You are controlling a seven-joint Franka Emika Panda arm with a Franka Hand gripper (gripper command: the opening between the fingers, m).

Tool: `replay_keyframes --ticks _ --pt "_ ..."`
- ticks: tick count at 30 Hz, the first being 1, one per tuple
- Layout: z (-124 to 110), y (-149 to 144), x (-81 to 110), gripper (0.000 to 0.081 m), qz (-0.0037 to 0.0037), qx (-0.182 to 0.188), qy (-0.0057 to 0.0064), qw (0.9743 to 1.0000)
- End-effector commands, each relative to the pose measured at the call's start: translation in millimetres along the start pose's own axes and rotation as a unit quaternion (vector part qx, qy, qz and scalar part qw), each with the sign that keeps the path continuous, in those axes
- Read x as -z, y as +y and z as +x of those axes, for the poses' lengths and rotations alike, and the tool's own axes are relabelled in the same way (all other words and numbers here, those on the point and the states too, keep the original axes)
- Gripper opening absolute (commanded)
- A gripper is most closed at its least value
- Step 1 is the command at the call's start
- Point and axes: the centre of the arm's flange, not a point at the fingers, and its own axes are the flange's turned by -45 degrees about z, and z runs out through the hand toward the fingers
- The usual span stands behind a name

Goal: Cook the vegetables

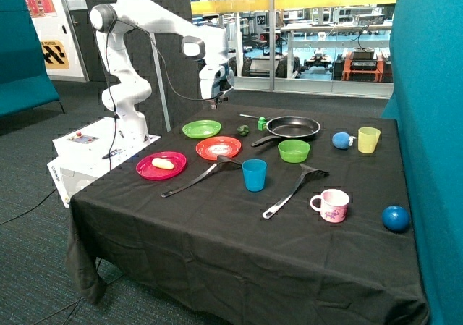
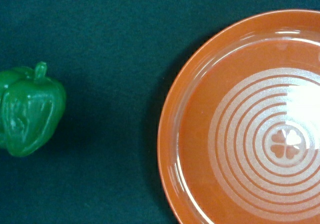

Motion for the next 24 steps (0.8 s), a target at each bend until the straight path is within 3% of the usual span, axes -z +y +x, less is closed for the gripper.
replay_keyframes --ticks 1,4,5,6,8,15,24 --pt "2 0 3.4 0.0808 -0.00384 0.027 -0.0084 0.9996" --pt "3 -13 1.2 0.0808 -0.00398 0.010 -0.0083 0.9999" --pt "3 -17 0.6 0.0614 -0.00401 0.006 -0.0083 0.9999" --pt "3 -21 0.0 0.0510 -0.00403 0.004 -0.0083 1.0000" --pt "3 -29 -1.5 0.0430 -0.00408 -0.002 -0.0083 1.0000" --pt "1 -46 -7.2 0.0403 -0.00414 -0.009 -0.0082 0.9999" --pt "-2 -89 -26.3 0.0427 -0.00410 -0.004 -0.0083 0.9999"
